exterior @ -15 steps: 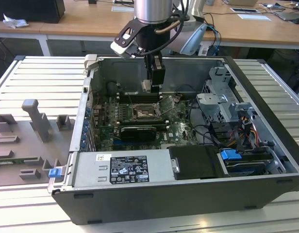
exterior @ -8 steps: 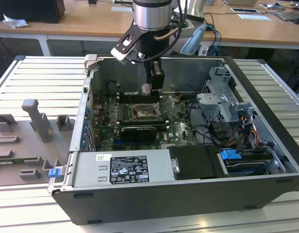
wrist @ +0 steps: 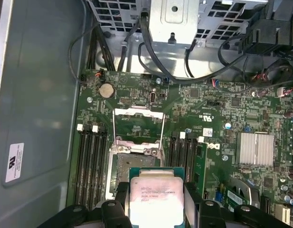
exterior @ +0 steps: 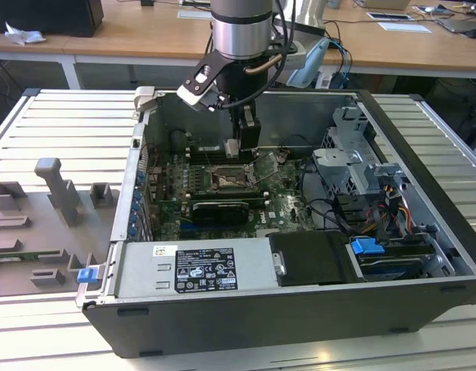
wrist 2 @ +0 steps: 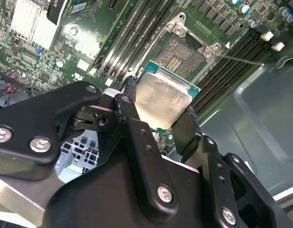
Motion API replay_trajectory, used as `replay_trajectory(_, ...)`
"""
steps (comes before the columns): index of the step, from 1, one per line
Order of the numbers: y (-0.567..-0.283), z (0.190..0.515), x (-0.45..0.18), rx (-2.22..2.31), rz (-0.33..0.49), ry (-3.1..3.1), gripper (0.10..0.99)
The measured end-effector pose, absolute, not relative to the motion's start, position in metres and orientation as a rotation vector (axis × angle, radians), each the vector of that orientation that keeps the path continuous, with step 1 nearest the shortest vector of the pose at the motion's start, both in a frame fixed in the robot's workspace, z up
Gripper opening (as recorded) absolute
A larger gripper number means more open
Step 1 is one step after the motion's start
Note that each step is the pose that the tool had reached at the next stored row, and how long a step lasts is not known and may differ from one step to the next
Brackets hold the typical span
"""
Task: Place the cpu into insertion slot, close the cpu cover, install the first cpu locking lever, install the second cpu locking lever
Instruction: 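Place the cpu into insertion slot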
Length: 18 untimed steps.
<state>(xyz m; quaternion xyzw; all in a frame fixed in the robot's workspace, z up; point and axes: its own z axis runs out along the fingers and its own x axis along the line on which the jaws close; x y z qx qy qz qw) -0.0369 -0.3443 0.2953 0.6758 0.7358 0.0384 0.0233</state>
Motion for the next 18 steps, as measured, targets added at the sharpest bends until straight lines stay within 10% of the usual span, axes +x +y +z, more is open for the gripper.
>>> replay_trajectory(18,-0.3443,0.2855,-0.0369,2.092,0.119,2.278,0.541)
